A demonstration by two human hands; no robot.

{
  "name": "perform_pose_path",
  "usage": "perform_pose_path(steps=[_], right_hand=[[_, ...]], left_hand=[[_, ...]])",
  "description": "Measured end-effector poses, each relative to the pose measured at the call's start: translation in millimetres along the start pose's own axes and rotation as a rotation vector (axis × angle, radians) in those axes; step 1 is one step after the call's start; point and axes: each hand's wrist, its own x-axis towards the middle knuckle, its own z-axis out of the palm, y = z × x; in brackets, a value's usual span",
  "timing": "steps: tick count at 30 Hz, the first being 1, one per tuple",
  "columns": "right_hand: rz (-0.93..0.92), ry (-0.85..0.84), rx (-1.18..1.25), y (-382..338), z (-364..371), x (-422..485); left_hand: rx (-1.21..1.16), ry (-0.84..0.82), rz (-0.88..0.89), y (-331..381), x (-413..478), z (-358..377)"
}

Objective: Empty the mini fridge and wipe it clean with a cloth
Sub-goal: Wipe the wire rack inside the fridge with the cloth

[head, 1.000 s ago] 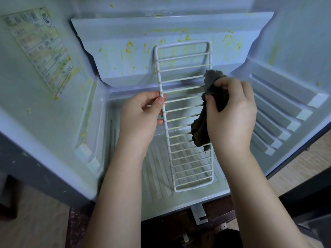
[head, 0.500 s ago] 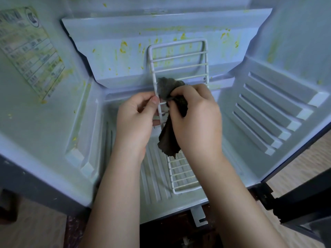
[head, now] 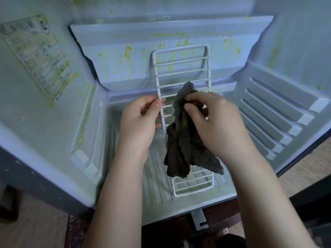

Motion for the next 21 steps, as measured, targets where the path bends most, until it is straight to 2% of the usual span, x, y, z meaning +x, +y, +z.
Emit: perform_pose_path(steps=[2, 5, 10, 18, 21], right_hand=[[-0.035, 0.161, -0.095, 2.6, 10.8, -2.7], [-0.099, 0.325, -0.091, -1.1, 30.4, -5.2], [-0.177, 0.396, -0.084, -12.5, 48.1, -4.0], [-0.312, 0.395, -0.141, 8.0, 36.7, 3.9], [-0.315, 0.493, -0.161, 30.4, 26.3, 4.8]], left_hand=[[0.006, -0.002, -0.005, -0.4, 0.6, -0.5], [0.001, 0.004, -0.011, 0.3, 1.0, -0.4], [0.005, 0.033, -0.003, 0.2, 0.5, 0.1], [0.062, 0.016, 0.064, -1.3, 1.0, -1.2], [0.047, 0.026, 0.065, -0.9, 1.0, 1.4]])
